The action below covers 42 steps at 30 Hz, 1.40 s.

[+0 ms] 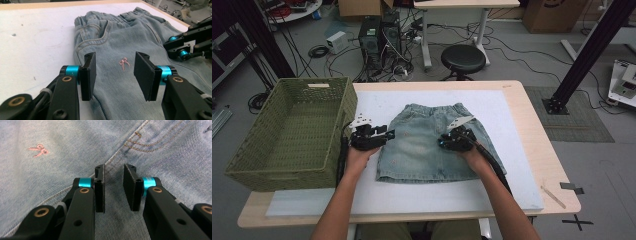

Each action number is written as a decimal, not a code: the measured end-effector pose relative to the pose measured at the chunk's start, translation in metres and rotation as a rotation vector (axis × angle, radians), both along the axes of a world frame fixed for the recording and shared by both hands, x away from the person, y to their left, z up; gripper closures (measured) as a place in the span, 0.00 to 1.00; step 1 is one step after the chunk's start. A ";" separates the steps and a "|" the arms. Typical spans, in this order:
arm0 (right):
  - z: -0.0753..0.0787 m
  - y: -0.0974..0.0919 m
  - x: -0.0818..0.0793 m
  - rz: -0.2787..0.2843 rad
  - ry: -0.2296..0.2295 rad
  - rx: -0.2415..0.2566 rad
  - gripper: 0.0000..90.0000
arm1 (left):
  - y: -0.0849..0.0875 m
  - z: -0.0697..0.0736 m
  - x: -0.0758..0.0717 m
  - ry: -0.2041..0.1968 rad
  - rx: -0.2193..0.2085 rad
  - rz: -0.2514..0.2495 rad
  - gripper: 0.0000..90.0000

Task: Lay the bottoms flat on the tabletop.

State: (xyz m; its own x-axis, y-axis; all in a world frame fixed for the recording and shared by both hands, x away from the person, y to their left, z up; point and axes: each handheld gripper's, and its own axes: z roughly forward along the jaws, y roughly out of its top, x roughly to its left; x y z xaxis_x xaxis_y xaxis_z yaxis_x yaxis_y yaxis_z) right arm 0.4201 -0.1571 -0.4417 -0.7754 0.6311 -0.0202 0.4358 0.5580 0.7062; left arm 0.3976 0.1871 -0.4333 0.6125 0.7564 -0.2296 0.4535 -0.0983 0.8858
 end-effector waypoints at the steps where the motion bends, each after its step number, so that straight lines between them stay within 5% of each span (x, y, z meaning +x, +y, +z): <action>1: 0.002 -0.002 -0.002 0.003 -0.007 0.001 0.75 | 0.000 0.000 -0.001 0.005 0.001 0.001 0.59; 5: 0.013 -0.032 -0.014 -0.055 -0.047 0.087 0.75 | 0.002 -0.002 -0.010 0.019 0.029 -0.001 0.65; 8: 0.016 -0.064 -0.025 -0.131 -0.077 0.100 0.76 | 0.005 -0.006 -0.016 0.038 0.035 0.003 0.66; 17: 0.003 -0.122 -0.047 -0.299 -0.083 -0.018 0.75 | 0.009 -0.012 -0.026 0.121 0.090 0.024 0.60; 22: -0.007 -0.135 -0.049 -0.367 -0.049 -0.015 0.79 | 0.004 -0.018 -0.027 0.171 0.165 0.014 0.62; 30: -0.008 -0.130 -0.051 -0.379 -0.072 -0.057 0.98 | -0.002 -0.018 -0.033 0.132 0.218 0.007 0.92; 34: -0.007 -0.132 -0.054 -0.388 -0.084 -0.078 0.99 | 0.000 -0.018 -0.036 0.125 0.205 0.017 0.95; 42: -0.008 -0.139 -0.056 -0.392 -0.077 -0.029 0.92 | 0.004 -0.017 -0.041 0.107 0.163 0.015 0.93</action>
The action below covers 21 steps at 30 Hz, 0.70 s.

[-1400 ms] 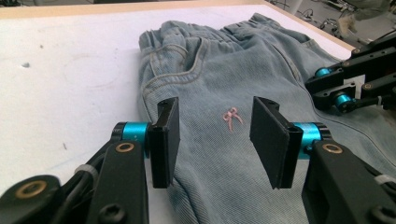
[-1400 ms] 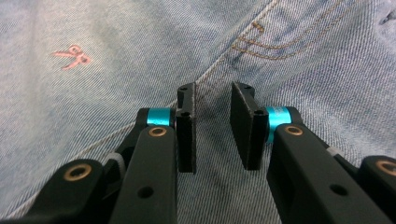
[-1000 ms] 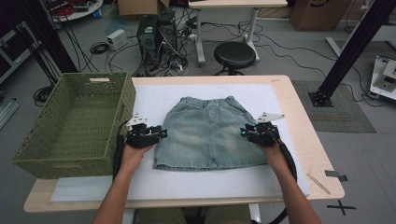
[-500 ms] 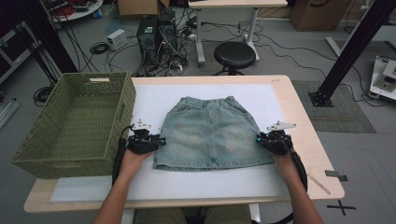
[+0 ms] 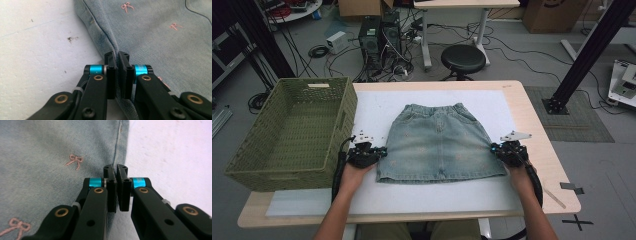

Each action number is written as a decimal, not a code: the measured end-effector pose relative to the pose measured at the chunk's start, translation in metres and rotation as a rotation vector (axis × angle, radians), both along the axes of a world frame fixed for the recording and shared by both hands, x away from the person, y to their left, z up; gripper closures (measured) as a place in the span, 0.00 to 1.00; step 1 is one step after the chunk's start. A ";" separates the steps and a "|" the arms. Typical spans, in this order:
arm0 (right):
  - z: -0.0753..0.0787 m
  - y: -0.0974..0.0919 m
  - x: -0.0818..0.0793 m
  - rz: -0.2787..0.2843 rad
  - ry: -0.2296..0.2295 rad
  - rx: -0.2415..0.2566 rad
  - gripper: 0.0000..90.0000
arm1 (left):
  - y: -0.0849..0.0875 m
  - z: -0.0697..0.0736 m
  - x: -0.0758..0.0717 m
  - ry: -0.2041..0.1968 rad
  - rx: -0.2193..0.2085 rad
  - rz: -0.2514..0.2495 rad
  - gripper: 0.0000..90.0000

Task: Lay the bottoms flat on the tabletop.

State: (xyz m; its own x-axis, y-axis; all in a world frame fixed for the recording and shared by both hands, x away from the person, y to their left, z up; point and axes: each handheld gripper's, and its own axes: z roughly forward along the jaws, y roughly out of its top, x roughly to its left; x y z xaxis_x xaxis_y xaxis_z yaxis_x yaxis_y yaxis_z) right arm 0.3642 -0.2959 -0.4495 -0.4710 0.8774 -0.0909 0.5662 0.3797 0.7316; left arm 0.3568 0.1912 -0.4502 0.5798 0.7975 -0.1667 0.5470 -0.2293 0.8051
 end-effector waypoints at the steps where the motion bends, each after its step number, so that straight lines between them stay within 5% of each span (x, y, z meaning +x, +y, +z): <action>1: 0.001 -0.002 -0.001 0.008 -0.011 0.018 0.87 | 0.002 0.001 -0.001 -0.008 -0.015 -0.003 0.88; 4: 0.004 -0.009 -0.010 0.033 -0.032 0.064 0.82 | 0.009 0.005 -0.006 -0.049 -0.100 -0.014 0.76; 10: 0.005 -0.014 -0.028 0.109 -0.025 0.090 0.82 | 0.015 0.009 -0.016 -0.095 -0.190 -0.081 0.77; 14: 0.001 -0.012 -0.036 0.164 -0.001 0.084 0.81 | 0.014 0.009 -0.023 -0.114 -0.200 -0.107 0.77; 21: 0.000 -0.013 -0.045 0.179 0.010 0.010 0.79 | 0.015 0.008 -0.030 -0.136 -0.214 -0.126 0.75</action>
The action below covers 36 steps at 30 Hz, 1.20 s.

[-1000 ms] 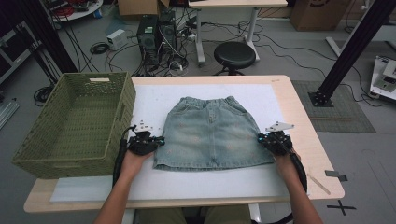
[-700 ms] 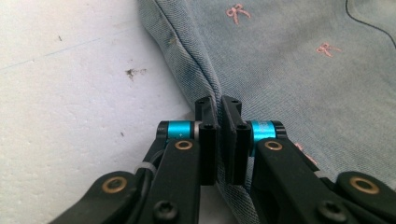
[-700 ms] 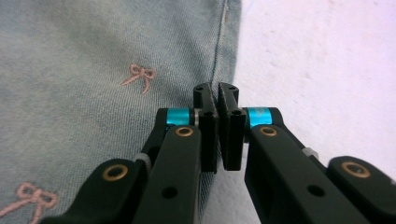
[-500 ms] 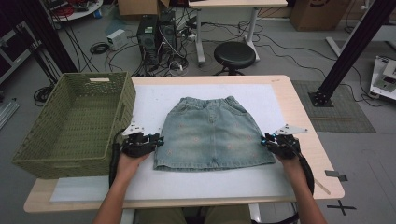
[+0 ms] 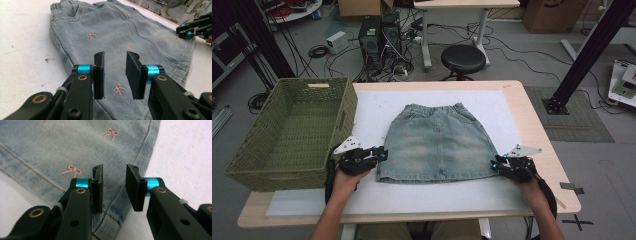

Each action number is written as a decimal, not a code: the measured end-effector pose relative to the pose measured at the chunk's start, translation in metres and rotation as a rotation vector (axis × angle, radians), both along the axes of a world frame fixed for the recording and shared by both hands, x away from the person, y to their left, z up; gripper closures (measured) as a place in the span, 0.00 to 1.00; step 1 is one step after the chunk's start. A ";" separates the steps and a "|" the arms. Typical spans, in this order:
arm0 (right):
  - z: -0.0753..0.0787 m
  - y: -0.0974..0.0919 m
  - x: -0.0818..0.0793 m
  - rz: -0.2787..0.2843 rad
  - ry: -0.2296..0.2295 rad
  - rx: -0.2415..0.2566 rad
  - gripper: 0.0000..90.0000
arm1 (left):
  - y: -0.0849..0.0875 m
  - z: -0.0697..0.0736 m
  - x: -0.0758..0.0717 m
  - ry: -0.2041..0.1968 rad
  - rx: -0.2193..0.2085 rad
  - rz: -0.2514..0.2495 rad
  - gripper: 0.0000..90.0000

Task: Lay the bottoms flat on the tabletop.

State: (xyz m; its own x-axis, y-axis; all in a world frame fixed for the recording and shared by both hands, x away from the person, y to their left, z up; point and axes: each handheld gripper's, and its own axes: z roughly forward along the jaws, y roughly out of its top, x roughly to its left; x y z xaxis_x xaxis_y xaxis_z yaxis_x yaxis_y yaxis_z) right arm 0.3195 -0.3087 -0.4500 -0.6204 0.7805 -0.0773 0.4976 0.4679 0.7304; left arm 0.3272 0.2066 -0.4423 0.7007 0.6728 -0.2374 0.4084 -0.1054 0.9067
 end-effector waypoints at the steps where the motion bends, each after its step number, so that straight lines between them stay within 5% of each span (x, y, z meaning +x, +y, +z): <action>1: 0.000 -0.001 -0.001 0.002 -0.005 -0.008 0.80 | 0.000 0.000 -0.001 0.000 0.002 0.000 0.74; 5: 0.002 -0.004 -0.003 -0.009 0.011 -0.002 0.80 | 0.002 0.001 -0.002 -0.007 -0.009 0.020 0.63; 11: 0.016 -0.011 -0.008 -0.064 -0.078 0.130 0.52 | -0.004 0.003 0.001 -0.028 -0.022 0.058 0.41; 18: 0.023 -0.008 -0.006 -0.125 -0.137 0.124 0.23 | -0.010 0.007 0.002 -0.069 -0.007 0.102 0.30; 36: 0.029 0.003 -0.004 -0.126 -0.156 0.124 0.23 | -0.010 0.010 0.004 -0.085 -0.008 0.109 0.30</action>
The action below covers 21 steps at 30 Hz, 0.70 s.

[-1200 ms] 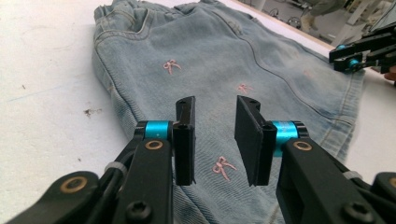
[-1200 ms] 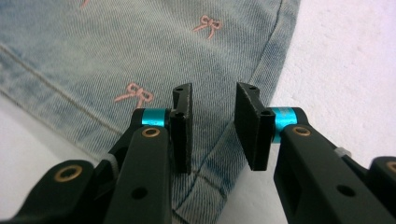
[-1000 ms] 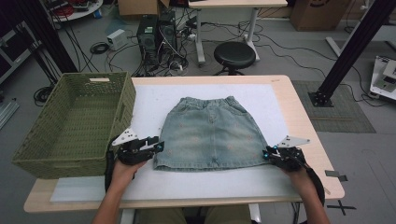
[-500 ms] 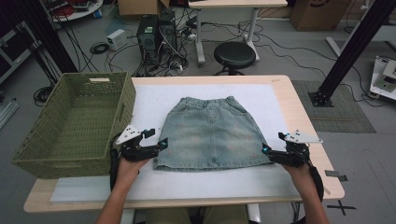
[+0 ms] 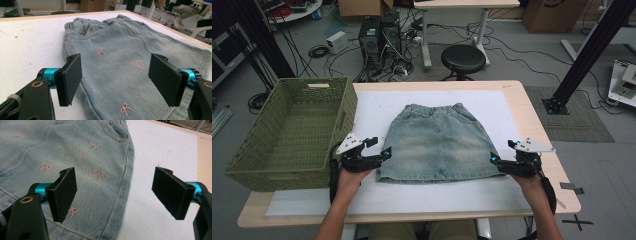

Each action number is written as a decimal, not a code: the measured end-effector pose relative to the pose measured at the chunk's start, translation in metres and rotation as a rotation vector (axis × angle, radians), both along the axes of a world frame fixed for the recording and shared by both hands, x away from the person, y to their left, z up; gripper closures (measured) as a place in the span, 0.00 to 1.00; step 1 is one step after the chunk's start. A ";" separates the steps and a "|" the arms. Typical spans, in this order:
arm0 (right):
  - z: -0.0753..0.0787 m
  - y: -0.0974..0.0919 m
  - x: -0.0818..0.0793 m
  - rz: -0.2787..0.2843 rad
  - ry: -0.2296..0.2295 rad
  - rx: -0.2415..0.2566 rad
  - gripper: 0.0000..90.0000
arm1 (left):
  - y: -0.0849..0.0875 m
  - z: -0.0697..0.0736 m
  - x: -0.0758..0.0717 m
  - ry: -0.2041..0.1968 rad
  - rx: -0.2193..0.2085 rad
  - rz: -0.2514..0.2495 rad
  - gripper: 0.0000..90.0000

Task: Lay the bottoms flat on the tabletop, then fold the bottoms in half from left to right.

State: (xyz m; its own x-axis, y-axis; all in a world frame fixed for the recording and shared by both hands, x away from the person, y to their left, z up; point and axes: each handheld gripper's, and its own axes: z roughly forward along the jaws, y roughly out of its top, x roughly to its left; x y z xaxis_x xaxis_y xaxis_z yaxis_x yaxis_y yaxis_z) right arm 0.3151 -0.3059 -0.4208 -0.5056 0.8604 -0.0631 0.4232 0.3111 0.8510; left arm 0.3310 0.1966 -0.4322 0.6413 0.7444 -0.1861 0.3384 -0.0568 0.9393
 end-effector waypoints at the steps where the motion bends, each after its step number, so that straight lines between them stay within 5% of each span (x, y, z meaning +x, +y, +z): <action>1: -0.002 0.001 0.000 0.001 0.003 -0.001 0.23 | 0.000 -0.001 0.001 0.004 0.001 0.004 0.30; 14: -0.003 -0.002 0.000 -0.003 -0.001 0.005 0.23 | -0.003 -0.001 0.000 0.020 0.012 0.005 0.30; 21: -0.003 0.001 0.001 0.000 0.000 0.009 0.23 | -0.004 -0.004 0.001 0.061 0.051 0.016 0.30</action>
State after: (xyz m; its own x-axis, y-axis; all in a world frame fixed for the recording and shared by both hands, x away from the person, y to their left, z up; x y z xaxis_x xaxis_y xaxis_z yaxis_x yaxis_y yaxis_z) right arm 0.3164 -0.3050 -0.4233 -0.5054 0.8611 -0.0551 0.4234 0.3031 0.8537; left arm 0.3316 0.1926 -0.4359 0.6181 0.7637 -0.1864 0.3964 -0.0981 0.9128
